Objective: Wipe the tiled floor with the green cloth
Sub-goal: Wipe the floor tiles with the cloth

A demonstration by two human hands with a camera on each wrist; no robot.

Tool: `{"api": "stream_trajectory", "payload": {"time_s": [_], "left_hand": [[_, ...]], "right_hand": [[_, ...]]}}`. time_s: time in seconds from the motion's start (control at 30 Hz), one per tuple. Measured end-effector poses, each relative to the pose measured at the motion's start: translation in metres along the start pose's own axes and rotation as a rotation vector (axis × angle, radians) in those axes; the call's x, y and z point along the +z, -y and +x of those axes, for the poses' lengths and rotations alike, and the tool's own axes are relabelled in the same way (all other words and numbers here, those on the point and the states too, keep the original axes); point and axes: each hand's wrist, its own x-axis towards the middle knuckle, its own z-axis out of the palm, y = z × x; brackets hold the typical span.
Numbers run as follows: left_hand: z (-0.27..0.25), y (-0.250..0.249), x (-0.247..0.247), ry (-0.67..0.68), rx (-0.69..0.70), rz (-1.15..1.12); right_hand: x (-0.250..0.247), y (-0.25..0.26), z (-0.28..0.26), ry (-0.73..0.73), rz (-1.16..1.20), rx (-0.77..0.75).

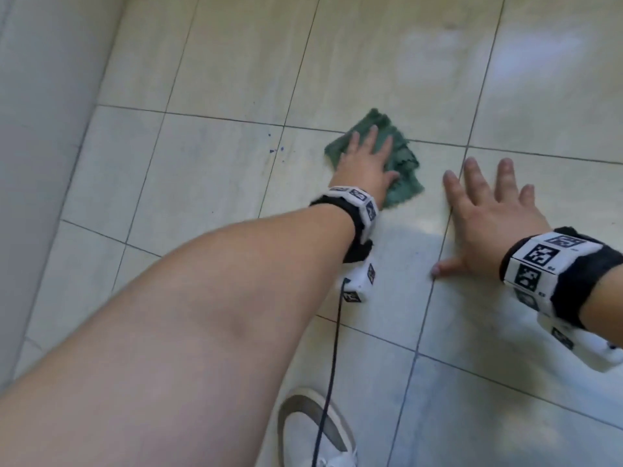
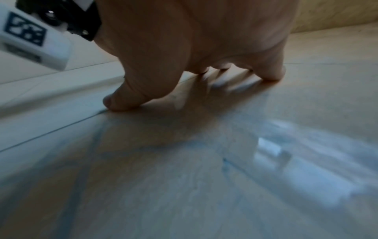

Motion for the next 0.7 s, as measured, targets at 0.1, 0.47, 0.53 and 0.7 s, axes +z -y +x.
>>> {"api": "stream_trajectory", "payload": {"time_s": [0.1,0.47,0.53,0.7], "left_hand": [[0.010,0.057,-0.013,-0.064,-0.189,-0.015],[-0.030,0.085,0.003,-0.099,-0.333,-0.077],[-0.040,0.061,0.013,-0.078,-0.213,-0.081],[-0.038,0.056,0.017,-0.048,-0.051,-0.032]], "right_hand": [[-0.003,0.000,0.002,0.028,-0.005,0.007],[-0.008,0.004,0.000,0.045,0.011,-0.020],[-0.010,0.005,0.000,0.051,0.012,-0.020],[-0.010,0.007,0.002,0.064,-0.004,-0.015]]}}
